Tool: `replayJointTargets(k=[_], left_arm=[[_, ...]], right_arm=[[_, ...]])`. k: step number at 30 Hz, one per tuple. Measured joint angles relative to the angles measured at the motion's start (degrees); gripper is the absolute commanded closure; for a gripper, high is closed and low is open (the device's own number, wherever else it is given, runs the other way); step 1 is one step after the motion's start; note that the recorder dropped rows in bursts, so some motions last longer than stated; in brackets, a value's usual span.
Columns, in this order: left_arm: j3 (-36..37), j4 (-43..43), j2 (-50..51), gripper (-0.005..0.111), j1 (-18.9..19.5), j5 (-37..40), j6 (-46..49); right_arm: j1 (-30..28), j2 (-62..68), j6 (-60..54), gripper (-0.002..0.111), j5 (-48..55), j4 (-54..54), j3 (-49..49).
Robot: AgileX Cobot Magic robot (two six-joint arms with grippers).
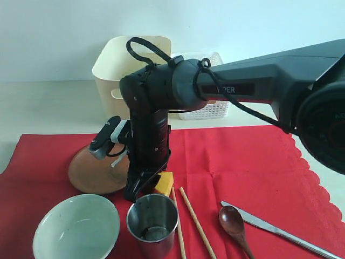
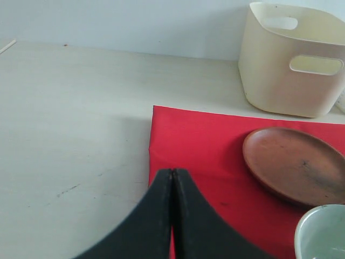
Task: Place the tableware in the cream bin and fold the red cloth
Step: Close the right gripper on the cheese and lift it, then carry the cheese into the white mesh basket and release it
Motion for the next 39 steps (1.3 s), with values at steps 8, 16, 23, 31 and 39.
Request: replayJointTargets(k=[8,16,23,31,39], left_arm=[[0.0,0.0,0.0,0.107,0.0,0.0,0.0],[0.0,0.0,0.0,0.107,0.0,0.0,0.0],[0.0,0.0,0.0,0.107,0.0,0.0,0.0],[0.0,0.0,0.0,0.107,0.0,0.0,0.0],[0.0,0.0,0.0,0.107,0.0,0.0,0.0]], right_arm=[[0.0,-2.18,3.59,0.108,-0.27,-3.8,-0.51],[0.0,-10.77,3.91,0.108,-1.39,-3.91,-0.6],[-2.9,-17.17,4.6,0.108,-5.95,-2.84,-0.6],[-12.73,-18.65,4.87,0.108,-15.8,2.66,-0.6],[-21.66,-15.33,5.85,0.108,-29.45,4.12,-0.84]])
